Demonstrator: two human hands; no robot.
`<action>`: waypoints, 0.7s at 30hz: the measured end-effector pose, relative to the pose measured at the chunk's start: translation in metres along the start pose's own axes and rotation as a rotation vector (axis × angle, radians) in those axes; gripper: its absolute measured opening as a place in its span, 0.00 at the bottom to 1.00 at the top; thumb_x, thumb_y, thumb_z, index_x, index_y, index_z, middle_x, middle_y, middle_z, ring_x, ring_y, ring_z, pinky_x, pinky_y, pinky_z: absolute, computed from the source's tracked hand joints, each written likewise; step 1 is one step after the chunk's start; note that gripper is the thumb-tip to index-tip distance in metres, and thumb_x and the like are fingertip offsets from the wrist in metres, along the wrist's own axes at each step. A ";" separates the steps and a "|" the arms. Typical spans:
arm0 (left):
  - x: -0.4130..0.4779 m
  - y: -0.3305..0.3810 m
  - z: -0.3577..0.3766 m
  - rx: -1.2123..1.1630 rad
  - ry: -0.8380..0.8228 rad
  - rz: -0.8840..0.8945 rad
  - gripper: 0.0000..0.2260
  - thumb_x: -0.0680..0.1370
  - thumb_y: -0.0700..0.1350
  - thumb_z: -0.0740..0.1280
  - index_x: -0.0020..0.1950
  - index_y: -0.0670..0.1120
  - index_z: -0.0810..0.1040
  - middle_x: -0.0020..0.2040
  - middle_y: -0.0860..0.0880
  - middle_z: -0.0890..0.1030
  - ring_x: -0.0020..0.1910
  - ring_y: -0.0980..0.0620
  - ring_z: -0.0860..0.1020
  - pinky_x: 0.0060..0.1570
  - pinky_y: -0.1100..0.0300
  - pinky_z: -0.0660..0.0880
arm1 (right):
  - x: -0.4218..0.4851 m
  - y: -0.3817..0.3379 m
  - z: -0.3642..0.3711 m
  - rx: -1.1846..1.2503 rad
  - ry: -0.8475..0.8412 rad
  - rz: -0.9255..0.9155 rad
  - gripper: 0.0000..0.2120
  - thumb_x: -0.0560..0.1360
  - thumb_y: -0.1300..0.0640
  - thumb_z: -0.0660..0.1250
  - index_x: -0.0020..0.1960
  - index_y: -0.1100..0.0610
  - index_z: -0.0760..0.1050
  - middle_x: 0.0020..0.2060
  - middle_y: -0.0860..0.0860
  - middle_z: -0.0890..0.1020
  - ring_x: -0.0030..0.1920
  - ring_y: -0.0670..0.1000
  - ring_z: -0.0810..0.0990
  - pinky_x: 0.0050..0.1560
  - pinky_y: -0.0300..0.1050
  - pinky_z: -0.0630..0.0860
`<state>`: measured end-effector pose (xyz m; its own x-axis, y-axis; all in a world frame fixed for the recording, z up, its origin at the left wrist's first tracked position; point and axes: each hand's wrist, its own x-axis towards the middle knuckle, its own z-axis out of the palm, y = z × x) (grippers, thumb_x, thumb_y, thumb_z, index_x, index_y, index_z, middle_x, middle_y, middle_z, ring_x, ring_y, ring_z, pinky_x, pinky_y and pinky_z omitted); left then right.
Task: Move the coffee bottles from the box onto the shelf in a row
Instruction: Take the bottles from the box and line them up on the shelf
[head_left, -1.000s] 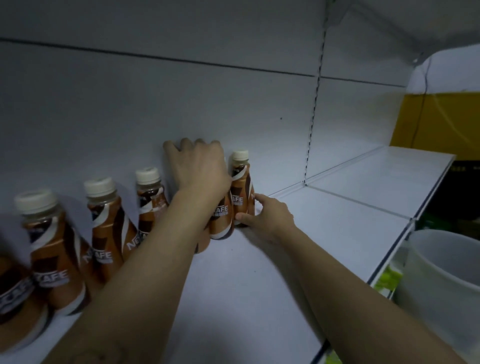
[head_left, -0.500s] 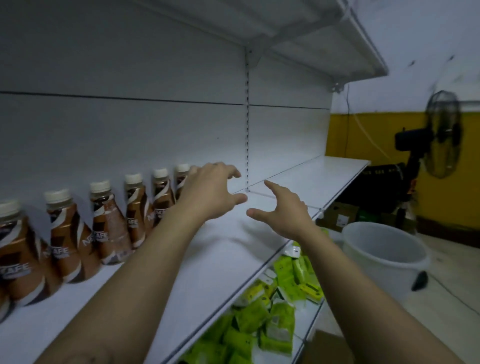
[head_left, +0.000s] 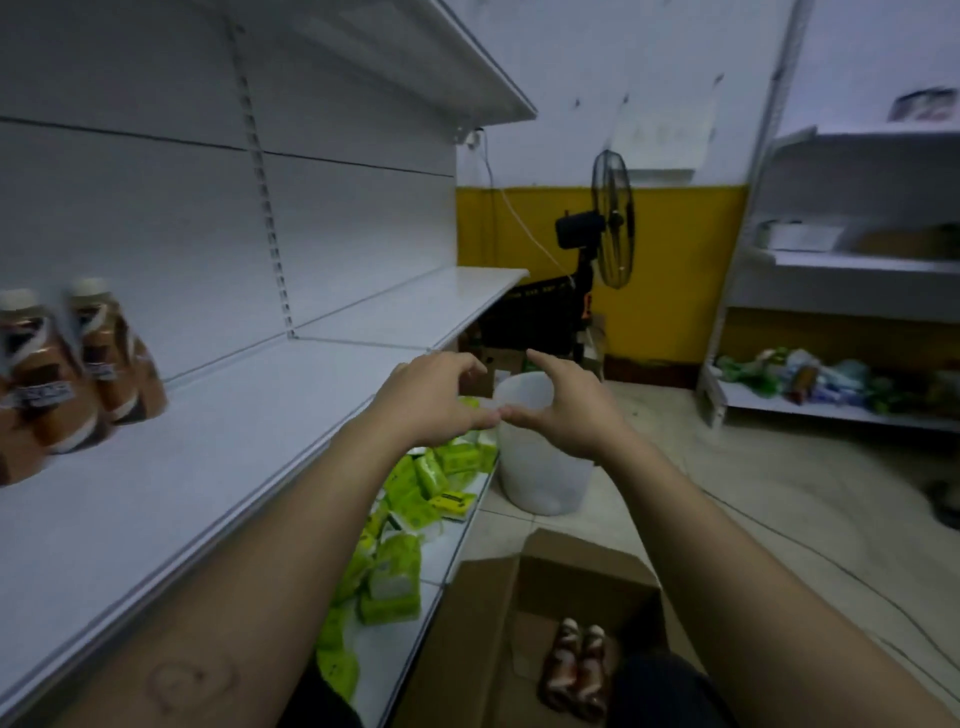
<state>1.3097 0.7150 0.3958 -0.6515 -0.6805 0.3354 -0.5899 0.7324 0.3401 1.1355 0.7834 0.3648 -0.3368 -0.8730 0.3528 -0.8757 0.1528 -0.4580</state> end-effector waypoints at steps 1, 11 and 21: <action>0.001 0.004 0.009 -0.017 -0.017 0.004 0.28 0.66 0.60 0.74 0.63 0.51 0.76 0.60 0.51 0.79 0.59 0.51 0.76 0.58 0.57 0.71 | -0.007 0.008 -0.001 -0.015 -0.006 0.026 0.44 0.67 0.33 0.69 0.76 0.46 0.57 0.74 0.51 0.65 0.72 0.56 0.64 0.67 0.63 0.65; 0.005 0.020 0.131 -0.172 -0.306 -0.032 0.33 0.66 0.59 0.75 0.67 0.48 0.72 0.63 0.48 0.77 0.60 0.49 0.75 0.58 0.50 0.74 | -0.070 0.106 0.034 -0.062 -0.228 0.350 0.40 0.69 0.39 0.71 0.75 0.50 0.60 0.68 0.53 0.73 0.65 0.56 0.72 0.62 0.55 0.71; 0.005 -0.005 0.272 -0.180 -0.629 -0.193 0.29 0.68 0.56 0.75 0.65 0.47 0.73 0.61 0.47 0.78 0.57 0.48 0.76 0.54 0.55 0.74 | -0.098 0.198 0.137 0.075 -0.476 0.630 0.35 0.69 0.42 0.72 0.71 0.51 0.65 0.64 0.52 0.76 0.61 0.53 0.76 0.54 0.46 0.72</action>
<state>1.1796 0.7148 0.1571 -0.7279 -0.6154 -0.3024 -0.6704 0.5464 0.5019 1.0430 0.8356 0.1279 -0.5624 -0.7393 -0.3703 -0.5380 0.6673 -0.5150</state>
